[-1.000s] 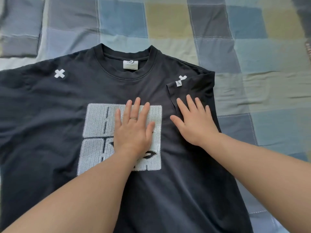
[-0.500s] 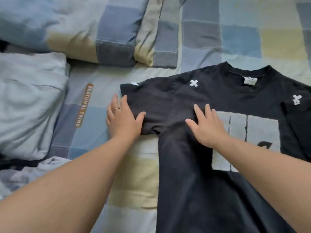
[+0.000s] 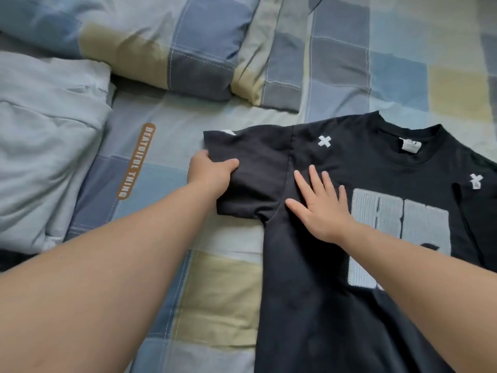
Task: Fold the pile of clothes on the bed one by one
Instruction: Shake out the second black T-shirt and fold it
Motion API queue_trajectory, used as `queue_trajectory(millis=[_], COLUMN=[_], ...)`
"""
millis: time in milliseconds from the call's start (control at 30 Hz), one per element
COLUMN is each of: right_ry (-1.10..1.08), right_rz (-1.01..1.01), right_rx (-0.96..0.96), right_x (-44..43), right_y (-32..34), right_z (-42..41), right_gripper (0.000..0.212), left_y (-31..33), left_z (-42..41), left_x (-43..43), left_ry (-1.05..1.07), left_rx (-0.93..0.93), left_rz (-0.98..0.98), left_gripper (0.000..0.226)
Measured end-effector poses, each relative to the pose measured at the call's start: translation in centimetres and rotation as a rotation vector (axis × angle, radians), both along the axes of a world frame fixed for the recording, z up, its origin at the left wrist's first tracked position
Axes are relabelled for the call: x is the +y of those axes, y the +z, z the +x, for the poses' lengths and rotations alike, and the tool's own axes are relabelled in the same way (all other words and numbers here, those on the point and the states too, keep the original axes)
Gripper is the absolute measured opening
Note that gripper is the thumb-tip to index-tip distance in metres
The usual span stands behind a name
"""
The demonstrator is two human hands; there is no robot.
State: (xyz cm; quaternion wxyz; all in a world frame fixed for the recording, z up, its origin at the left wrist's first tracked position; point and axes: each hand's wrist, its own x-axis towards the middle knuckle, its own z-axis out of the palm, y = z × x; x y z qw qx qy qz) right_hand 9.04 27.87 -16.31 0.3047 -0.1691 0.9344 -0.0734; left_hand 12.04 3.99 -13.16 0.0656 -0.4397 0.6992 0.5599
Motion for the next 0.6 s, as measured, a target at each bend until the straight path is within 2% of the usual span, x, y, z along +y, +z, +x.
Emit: queue_trajectory(millis=[100, 167, 267, 333, 400, 433, 500, 533, 600], right_ry=[0.067, 0.004, -0.168, -0.273, -0.351, -0.371, -0.371, -0.35, -0.259], right_rz=[-0.04, -0.047, -0.057, -0.093, -0.141, -0.168, -0.22, -0.237, -0.212], right_rx=[0.014, 0.039, 0.028, 0.013, 0.012, 0.02, 0.042, 0.037, -0.047], right_x=[3.0, 5.4, 9.2, 11.7, 13.7, 14.4, 14.9, 14.6, 13.5], right_y=[1.5, 2.0, 2.9, 3.5, 4.2, 4.4, 4.5, 4.3, 3.4], right_z=[-0.7, -0.9, -1.5, -1.9, -2.3, -2.6, -3.1, -3.3, -3.3], right_gripper=[0.066, 0.065, 0.063, 0.062, 0.061, 0.06, 0.061, 0.061, 0.062], left_y=[3.4, 5.6, 6.9, 6.8, 6.3, 6.1, 5.2, 4.6, 3.4], left_z=[-1.0, -1.8, -2.8, -2.9, -2.8, -2.6, -1.6, -0.8, 1.1], left_x=[1.9, 4.5, 9.5, 12.9, 15.3, 15.9, 15.9, 15.7, 15.1], left_ry=[-0.182, -0.345, -0.582, -0.699, -0.74, -0.738, -0.699, -0.702, -0.808], left_rx=[0.125, 0.164, 0.125, 0.068, 0.035, 0.044, 0.052, 0.02, -0.112], left_rz=[-0.214, -0.328, -0.355, -0.261, -0.192, -0.229, -0.404, -0.497, -0.589], left_gripper=[0.041, 0.038, 0.038, 0.049, 0.052, 0.045, 0.032, 0.033, 0.048])
